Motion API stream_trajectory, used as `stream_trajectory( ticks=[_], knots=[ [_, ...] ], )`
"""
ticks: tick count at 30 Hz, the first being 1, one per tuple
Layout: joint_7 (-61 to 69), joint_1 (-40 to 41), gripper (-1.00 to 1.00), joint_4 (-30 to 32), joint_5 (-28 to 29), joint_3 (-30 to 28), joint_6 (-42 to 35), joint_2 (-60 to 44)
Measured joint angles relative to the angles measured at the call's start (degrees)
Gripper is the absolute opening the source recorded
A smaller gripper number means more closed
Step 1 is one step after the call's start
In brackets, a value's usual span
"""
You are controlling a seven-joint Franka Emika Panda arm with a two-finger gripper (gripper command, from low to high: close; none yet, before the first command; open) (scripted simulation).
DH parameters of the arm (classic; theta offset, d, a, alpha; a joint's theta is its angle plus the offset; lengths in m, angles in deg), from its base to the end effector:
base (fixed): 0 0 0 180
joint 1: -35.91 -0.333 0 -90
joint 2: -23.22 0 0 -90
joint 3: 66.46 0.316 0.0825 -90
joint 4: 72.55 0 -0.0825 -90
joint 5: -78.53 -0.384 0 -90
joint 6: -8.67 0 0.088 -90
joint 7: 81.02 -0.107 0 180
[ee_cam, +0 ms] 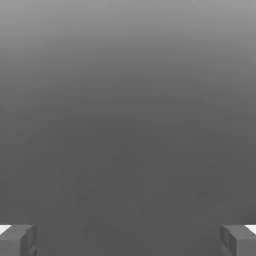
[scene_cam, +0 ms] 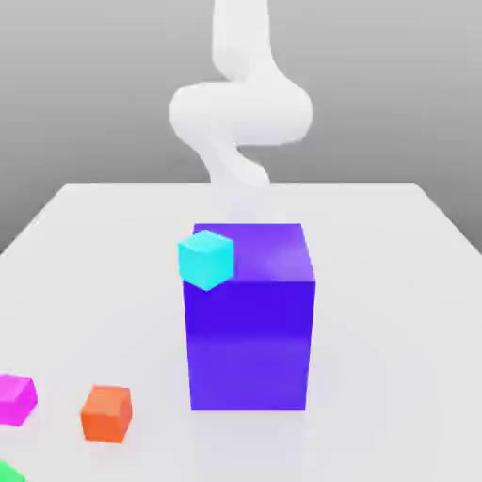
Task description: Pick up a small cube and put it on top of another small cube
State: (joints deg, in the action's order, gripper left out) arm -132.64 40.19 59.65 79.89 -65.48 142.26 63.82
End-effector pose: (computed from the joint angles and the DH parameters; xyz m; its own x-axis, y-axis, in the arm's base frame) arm 0.3797 -0.0200 0.6777 0.4137 -0.7957 0.4424 -0.6206 -0.6020 -0.5024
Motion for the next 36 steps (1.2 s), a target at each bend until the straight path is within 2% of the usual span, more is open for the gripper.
stream_trajectory(
  ticks=[9, 17, 21, 25, 28, 32, 33, 36],
  knots=[
    [-21.25, 13.72, 0.00, 1.51, 5.25, 1.44, 6.48, -19.17],
    [-38.08, 22.27, 0.00, 2.87, 7.50, -1.71, 12.25, -35.74],
    [-44.41, 26.72, 0.00, 3.63, 5.69, -3.34, 15.37, -43.87],
    [-48.84, 29.09, 0.00, 4.42, 1.19, -4.66, 18.53, -51.86],
    [-50.49, 31.50, 0.00, 4.68, -3.29, -4.76, 21.21, -57.79],
    [-50.13, 32.78, 0.00, 3.23, -5.13, -3.79, 27.38, -66.12],
    [-50.04, 32.92, -1.00, 2.96, -5.26, -3.63, 28.41, -67.45],
    [-50.05, 32.92, -1.00, 2.96, -5.25, -3.63, 28.45, -67.45]
  ],
)
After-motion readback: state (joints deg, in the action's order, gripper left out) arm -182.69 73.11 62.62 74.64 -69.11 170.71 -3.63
